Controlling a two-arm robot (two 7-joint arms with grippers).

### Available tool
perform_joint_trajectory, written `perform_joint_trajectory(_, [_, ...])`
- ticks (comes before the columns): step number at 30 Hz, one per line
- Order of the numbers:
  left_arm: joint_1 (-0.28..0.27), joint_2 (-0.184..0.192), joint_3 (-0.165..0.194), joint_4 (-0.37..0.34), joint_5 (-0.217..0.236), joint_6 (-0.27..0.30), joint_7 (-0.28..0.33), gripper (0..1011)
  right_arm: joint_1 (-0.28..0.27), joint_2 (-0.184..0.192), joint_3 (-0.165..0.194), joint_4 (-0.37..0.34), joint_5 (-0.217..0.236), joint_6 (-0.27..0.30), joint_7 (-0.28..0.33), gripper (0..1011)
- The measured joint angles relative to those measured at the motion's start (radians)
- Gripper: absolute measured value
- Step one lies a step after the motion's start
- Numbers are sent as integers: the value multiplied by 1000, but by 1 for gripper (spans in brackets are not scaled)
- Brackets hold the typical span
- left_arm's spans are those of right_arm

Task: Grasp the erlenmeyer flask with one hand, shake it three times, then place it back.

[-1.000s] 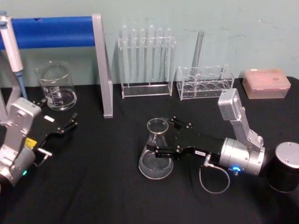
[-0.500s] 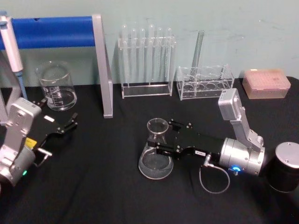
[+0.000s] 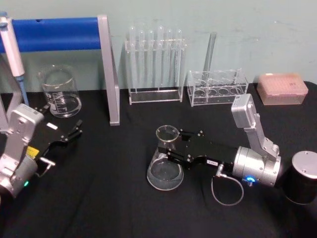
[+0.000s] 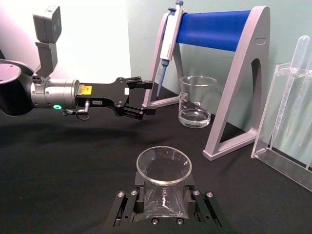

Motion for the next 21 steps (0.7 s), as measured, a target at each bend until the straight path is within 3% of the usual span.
perform_joint_trajectory(12, [0, 0, 0, 0, 0, 0, 0, 1001, 1, 0, 2, 2, 10, -5, 12, 448])
perform_joint_trajectory(16, [0, 0, 0, 0, 0, 0, 0, 1001, -8, 1, 21, -15, 32, -9, 3, 448])
perform_joint_trajectory(21, [0, 0, 0, 0, 0, 0, 0, 1001, -35, 10, 59, -79, 52, -1, -59, 448])
